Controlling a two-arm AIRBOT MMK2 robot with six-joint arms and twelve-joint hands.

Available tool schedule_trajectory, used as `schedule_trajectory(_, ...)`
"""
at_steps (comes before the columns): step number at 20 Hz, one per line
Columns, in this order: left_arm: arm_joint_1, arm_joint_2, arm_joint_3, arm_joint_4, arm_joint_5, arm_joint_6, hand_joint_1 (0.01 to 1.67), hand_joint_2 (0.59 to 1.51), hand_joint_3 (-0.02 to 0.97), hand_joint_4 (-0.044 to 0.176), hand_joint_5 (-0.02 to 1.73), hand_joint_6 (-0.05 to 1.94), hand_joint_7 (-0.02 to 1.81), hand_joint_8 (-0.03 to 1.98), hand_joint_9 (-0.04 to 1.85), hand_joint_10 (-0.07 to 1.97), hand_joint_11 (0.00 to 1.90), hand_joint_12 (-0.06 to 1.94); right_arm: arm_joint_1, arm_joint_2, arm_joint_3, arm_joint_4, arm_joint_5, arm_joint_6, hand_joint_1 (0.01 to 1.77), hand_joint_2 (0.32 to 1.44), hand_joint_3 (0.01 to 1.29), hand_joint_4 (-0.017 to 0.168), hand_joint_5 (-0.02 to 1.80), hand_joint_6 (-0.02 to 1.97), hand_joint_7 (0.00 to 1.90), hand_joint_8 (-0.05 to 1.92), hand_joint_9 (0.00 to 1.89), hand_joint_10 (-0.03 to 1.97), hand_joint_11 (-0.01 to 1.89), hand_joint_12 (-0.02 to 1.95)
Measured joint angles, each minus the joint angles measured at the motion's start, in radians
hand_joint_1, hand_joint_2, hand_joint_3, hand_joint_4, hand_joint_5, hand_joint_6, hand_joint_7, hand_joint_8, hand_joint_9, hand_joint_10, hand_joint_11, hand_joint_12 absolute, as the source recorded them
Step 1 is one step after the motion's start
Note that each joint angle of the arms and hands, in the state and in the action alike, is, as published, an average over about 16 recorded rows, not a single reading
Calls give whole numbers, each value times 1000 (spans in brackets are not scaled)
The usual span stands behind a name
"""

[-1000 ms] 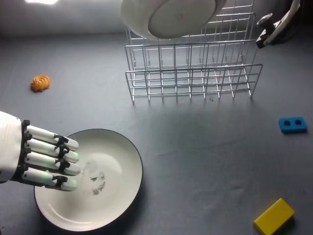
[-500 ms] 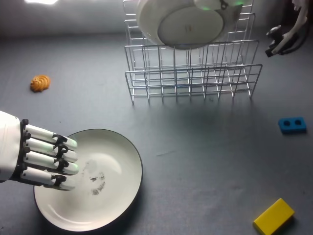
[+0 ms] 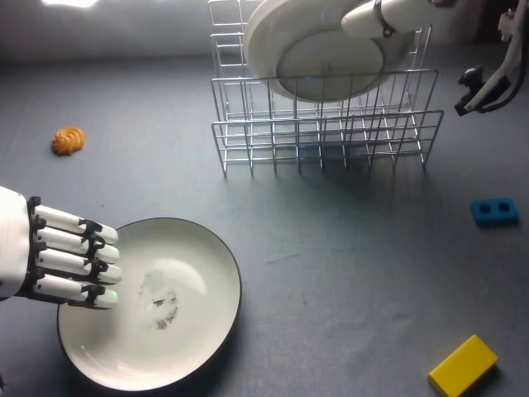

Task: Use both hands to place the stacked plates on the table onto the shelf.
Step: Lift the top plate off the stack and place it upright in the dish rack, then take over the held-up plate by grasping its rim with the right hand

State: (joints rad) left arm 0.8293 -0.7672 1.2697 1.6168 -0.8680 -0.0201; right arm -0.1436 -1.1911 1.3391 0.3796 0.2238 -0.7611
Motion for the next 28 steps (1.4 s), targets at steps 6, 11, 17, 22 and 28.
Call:
schedule_trajectory(6, 63, 14, -36, -100, 121, 0, 22, 1086, 20, 3, 76, 12, 27, 8, 11, -3, 21, 8, -29, -6, 11, 2, 8, -2, 1197, 1080, 11, -8, 816, 914, 987, 497, 933, 544, 635, 1293)
schedule_trajectory(11, 126, 27, -73, -206, 210, -11, 22, 1084, 20, 2, 68, 12, 20, 8, -3, -18, 21, 8, -41, -11, 19, 2, 9, -4, 1165, 1085, 11, -6, 801, 590, 940, 193, 903, 227, 538, 1205)
schedule_trajectory(17, 187, 45, -120, -300, 289, -76, 23, 1080, 20, 1, 61, 6, 19, 5, -18, -32, 24, 8, -26, -9, 17, -5, 11, -14, 1087, 1061, 11, -3, 731, 180, 844, 35, 813, 64, 365, 1221)
schedule_trajectory(22, 217, 55, -146, -334, 323, -134, 22, 1079, 20, 0, 54, 0, 19, 4, -21, -32, 26, 9, 7, 10, -23, -83, 38, -25, 991, 1056, 11, -3, 629, 70, 701, 18, 673, 19, 203, 1237)
schedule_trajectory(28, 235, 62, -164, -348, 344, -183, 22, 1078, 20, -2, 51, -6, 18, 4, -21, -32, 27, 12, 28, 39, -128, -244, 108, -88, 945, 1004, 11, -1, 387, 34, 407, 18, 374, 11, 61, 807)
